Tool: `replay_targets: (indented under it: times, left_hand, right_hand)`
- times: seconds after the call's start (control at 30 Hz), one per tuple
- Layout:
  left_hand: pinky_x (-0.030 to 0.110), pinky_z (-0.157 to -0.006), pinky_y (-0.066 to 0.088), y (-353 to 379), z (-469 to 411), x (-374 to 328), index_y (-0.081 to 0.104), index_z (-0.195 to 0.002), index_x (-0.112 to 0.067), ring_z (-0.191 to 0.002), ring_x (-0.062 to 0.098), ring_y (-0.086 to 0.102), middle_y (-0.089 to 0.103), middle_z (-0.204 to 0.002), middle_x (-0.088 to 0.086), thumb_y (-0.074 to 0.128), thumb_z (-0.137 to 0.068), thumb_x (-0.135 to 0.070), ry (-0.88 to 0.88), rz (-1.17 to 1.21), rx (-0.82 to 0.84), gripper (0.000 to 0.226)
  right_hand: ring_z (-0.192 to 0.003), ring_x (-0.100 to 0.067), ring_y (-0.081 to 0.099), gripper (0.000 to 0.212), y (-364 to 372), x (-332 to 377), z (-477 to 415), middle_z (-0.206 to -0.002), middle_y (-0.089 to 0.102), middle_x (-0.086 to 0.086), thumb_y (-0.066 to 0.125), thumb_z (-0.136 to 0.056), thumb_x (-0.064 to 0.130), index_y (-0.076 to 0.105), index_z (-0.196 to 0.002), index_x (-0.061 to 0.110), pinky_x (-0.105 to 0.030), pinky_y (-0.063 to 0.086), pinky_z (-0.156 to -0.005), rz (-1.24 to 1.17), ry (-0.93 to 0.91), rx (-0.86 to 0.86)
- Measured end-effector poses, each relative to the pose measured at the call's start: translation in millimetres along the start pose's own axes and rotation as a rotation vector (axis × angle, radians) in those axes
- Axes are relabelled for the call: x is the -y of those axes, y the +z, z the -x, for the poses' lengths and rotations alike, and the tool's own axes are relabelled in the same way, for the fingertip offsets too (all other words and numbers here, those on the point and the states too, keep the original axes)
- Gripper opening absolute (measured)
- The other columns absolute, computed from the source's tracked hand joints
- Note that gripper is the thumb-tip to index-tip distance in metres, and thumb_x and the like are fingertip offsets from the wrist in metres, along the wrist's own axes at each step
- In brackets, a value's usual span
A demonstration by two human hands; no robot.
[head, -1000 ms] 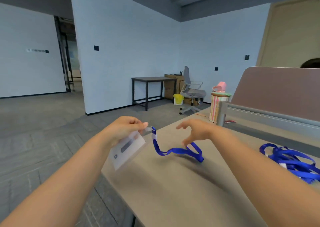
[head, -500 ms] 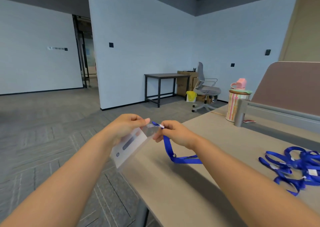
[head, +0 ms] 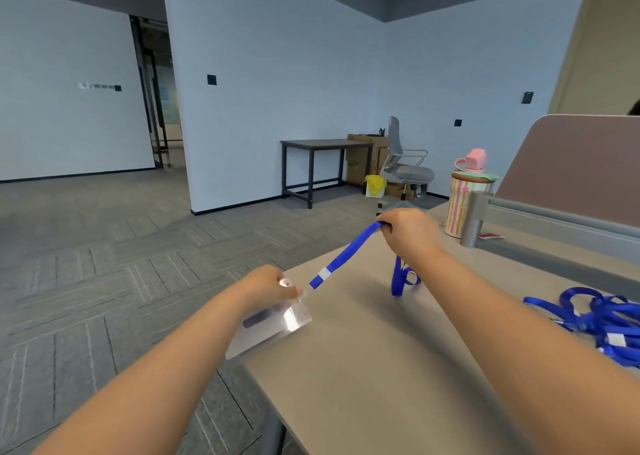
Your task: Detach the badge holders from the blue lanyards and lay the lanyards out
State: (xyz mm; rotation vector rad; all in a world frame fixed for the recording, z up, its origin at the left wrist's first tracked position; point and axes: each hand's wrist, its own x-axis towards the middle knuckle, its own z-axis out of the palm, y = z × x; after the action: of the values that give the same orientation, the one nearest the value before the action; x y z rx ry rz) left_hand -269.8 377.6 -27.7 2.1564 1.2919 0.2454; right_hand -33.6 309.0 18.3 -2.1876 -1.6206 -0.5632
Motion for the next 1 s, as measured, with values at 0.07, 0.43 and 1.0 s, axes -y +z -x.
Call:
replay_targets:
  times: [0.07, 0.43, 1.0]
  left_hand:
    - [0.028, -0.073, 0.044, 5, -10, -1, 0.058, -0.089, -0.015, -0.083, 0.016, 0.057, 0.065, -0.094, 0.003, 0.061, -0.084, -0.041, -0.008, -0.123, 0.012, 0.026]
    - [0.030, -0.097, 0.037, 25, -35, -91, 0.062, -0.099, -0.019, -0.097, 0.015, 0.064, 0.069, -0.084, 0.001, 0.019, -0.098, -0.049, 0.256, 0.536, 0.194, 0.053]
    - [0.017, -0.039, 0.018, 9, -37, -82, 0.041, -0.055, -0.015, -0.033, 0.009, 0.021, 0.021, -0.046, -0.006, 0.062, -0.085, -0.033, 0.283, 0.549, -0.249, 0.041]
  right_hand:
    - [-0.103, -0.021, 0.059, 0.029, 0, -2, 3, -0.113, 0.067, -0.002, 0.043, -0.096, 0.019, 0.063, -0.117, 0.021, -0.029, 0.047, -0.072, -0.056, -0.011, -0.005]
    - [-0.093, -0.017, 0.056, 0.023, 8, 0, 12, -0.099, 0.070, 0.001, 0.055, -0.089, 0.017, 0.069, -0.107, 0.022, -0.022, 0.034, -0.071, -0.200, -0.164, -0.094]
    - [-0.095, -0.019, 0.056, 0.019, 1, -37, 24, -0.093, 0.069, 0.000, 0.055, -0.089, 0.026, 0.068, -0.103, 0.026, -0.029, 0.040, -0.066, -0.100, 0.055, -0.134]
